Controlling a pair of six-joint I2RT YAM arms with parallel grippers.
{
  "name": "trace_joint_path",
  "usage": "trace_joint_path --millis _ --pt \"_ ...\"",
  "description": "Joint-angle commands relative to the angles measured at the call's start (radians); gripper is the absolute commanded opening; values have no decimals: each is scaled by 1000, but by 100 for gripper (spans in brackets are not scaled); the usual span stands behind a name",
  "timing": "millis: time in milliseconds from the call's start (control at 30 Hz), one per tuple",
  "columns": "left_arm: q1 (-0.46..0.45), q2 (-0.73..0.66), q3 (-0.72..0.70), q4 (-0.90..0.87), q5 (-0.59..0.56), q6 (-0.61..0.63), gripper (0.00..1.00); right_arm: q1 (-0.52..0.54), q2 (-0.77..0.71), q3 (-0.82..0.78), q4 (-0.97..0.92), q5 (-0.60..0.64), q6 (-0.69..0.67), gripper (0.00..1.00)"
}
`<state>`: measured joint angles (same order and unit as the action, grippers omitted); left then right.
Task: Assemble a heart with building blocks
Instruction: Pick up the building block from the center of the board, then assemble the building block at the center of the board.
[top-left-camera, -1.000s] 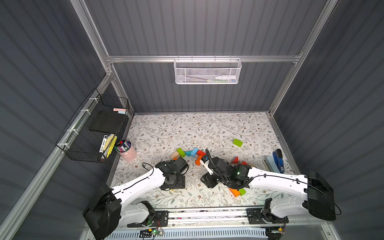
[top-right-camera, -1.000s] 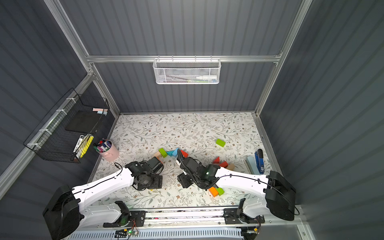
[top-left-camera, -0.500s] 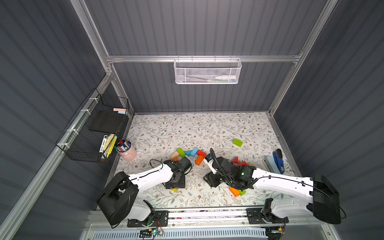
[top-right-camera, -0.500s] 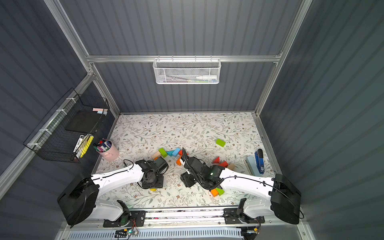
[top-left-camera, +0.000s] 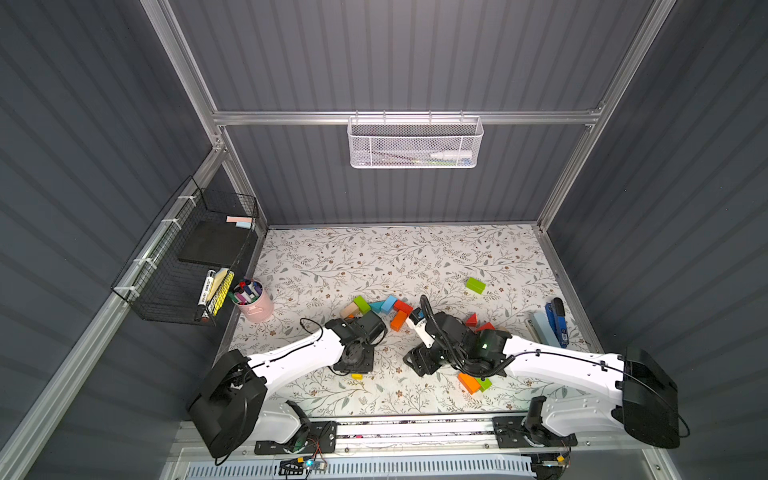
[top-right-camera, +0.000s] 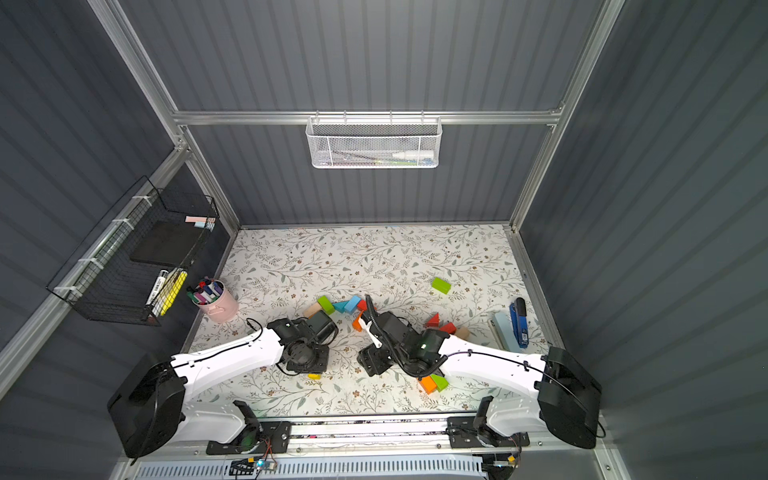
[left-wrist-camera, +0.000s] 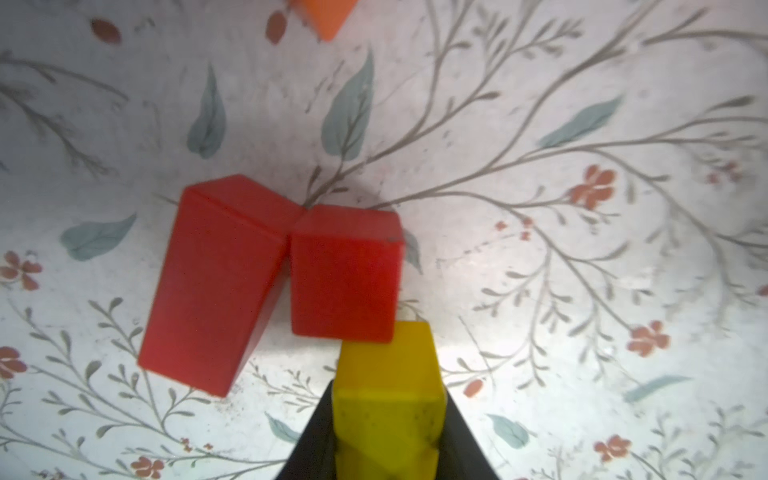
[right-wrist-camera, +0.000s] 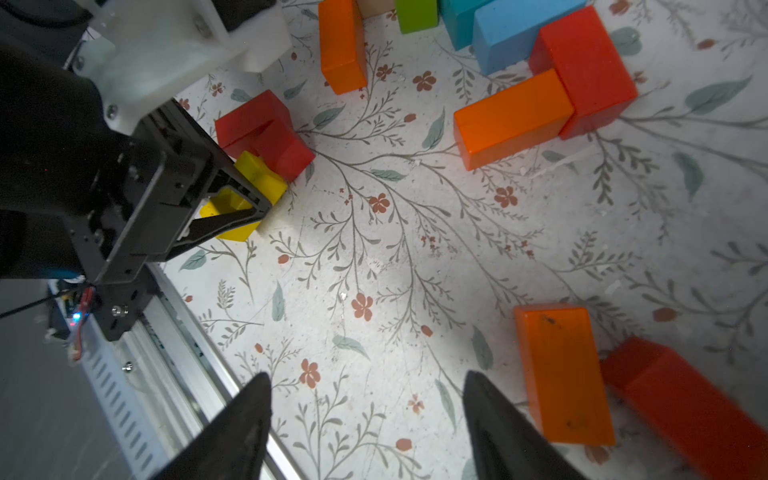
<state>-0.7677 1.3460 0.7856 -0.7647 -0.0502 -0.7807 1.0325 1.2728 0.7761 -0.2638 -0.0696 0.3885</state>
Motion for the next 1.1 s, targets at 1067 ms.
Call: trace_joint_path --millis 1067 --pt "-20 414 379 87 -45 683 23 -180 -385 -139 -67 -50 -32 99"
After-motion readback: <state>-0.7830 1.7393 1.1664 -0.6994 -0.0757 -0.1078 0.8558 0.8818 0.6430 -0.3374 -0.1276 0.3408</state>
